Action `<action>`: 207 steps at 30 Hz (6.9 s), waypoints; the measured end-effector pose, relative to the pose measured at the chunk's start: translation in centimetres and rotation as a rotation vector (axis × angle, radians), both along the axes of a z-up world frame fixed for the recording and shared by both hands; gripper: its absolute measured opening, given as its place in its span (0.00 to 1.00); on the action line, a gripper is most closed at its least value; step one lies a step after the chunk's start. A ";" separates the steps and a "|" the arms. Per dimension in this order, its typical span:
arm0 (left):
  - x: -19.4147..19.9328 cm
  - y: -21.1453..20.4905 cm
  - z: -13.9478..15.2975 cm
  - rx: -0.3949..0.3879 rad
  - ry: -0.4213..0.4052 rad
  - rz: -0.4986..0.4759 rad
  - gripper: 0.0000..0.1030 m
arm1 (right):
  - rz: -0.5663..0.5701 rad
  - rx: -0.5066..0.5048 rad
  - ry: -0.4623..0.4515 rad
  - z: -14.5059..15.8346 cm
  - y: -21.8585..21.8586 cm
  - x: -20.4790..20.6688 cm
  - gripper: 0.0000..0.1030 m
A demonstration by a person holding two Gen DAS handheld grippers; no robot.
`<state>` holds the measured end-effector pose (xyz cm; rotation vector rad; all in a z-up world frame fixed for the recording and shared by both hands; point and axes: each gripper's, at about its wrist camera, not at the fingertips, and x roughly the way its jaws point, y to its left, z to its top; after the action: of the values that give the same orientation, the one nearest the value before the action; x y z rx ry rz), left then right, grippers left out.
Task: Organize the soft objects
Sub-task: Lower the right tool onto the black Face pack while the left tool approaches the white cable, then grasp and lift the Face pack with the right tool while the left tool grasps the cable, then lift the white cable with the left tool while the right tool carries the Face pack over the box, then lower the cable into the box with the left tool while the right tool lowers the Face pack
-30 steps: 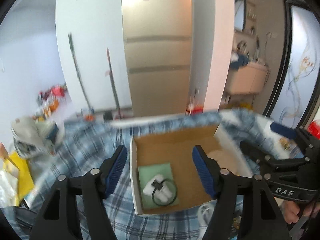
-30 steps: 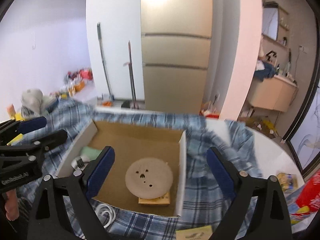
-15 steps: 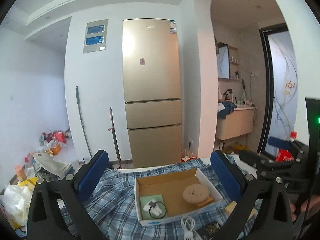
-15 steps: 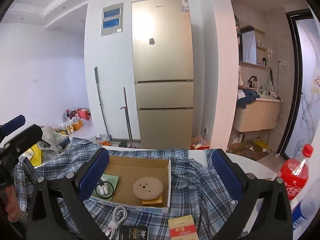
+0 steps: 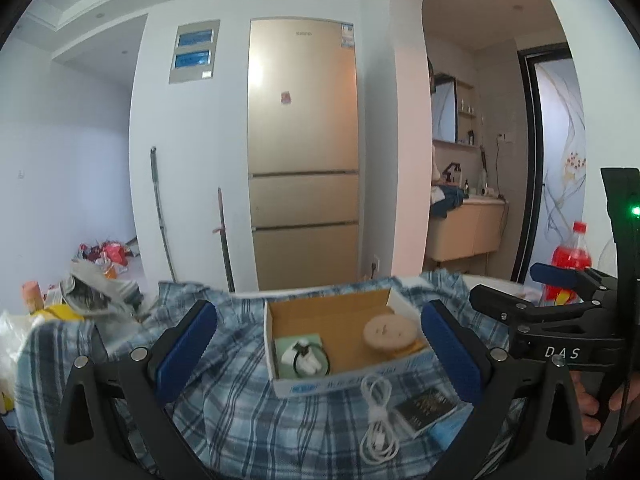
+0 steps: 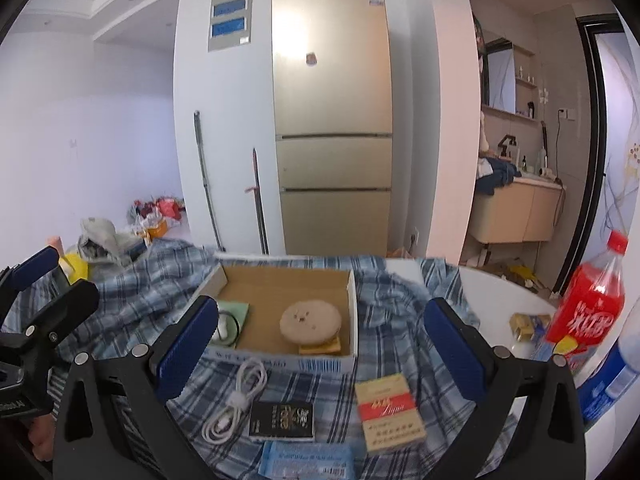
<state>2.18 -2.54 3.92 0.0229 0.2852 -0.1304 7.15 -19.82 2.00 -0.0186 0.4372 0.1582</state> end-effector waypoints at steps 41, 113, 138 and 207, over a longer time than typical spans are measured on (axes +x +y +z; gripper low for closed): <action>4.1 0.6 -8.0 0.048 0.325 -0.058 0.44 | 0.155 -0.143 0.559 -11.9 4.1 6.1 0.81; 8.0 -5.2 -9.9 0.053 0.451 -0.252 0.21 | 0.082 -0.043 0.135 -5.2 -0.1 2.8 0.60; 3.9 -1.6 -1.4 0.010 0.065 -0.088 0.21 | 0.104 -0.048 -0.016 -0.6 0.2 0.6 0.60; 25.6 1.8 -8.3 -0.002 0.485 -0.052 0.21 | 0.146 -0.007 0.396 -8.1 5.6 23.0 0.60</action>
<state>27.75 -0.74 -4.43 -0.0037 0.7688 -0.1880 30.14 -14.27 -6.13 -0.0260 0.8326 0.3065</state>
